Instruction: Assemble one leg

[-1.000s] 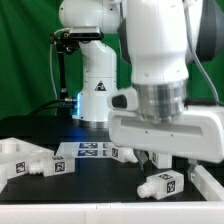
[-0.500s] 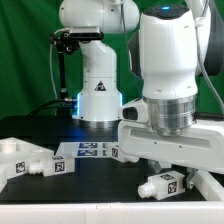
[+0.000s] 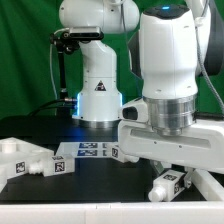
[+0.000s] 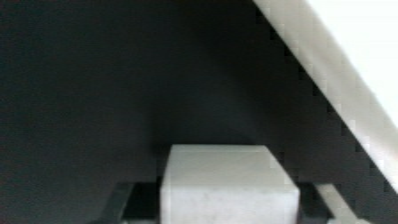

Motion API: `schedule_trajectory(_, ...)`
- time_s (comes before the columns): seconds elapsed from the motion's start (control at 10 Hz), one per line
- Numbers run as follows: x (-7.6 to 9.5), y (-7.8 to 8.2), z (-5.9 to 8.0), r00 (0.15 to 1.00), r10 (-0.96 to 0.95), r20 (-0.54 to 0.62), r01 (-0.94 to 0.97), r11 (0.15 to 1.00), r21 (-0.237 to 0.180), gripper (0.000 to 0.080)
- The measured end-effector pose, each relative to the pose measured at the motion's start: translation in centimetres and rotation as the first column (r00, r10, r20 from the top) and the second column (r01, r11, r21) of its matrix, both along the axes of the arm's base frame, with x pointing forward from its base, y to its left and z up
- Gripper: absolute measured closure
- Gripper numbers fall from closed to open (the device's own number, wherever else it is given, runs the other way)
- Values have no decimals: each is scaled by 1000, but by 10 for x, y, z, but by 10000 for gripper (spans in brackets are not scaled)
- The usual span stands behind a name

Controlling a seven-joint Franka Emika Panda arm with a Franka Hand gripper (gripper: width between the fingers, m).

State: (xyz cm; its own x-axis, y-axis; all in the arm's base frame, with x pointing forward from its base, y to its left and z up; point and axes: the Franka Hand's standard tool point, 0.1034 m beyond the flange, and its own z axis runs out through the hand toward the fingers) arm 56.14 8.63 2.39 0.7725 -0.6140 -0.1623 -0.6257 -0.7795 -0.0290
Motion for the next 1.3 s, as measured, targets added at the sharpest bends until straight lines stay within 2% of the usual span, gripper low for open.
schedule_trajectory(0.1,-3,-3,21,1000,0,7,0,1000,4,514)
schedule_trajectory(0.2,-14,-1,42,1000,5,18,-6,1000,8,514)
schedule_trajectory(0.3,-27,4,56,1000,9,19,-9,1000,11,514)
schedule_trajectory(0.4,-42,17,71,1000,-18,24,18,1000,8,514)
schedule_trajectory(0.5,-55,35,74,998,-42,49,43,999,-17,514)
schedule_trajectory(0.6,-58,41,71,999,-16,45,17,1000,-13,514)
schedule_trajectory(0.8,-57,39,71,999,-20,47,21,1000,-13,514)
schedule_trajectory(0.9,-60,44,71,998,-29,55,30,999,-20,514)
schedule_trajectory(1.0,-78,59,70,997,-3,71,4,1000,-23,514)
schedule_trajectory(1.1,-104,66,69,996,19,87,-17,1000,-25,514)
schedule_trajectory(1.3,-156,92,49,998,13,66,-9,998,-59,514)
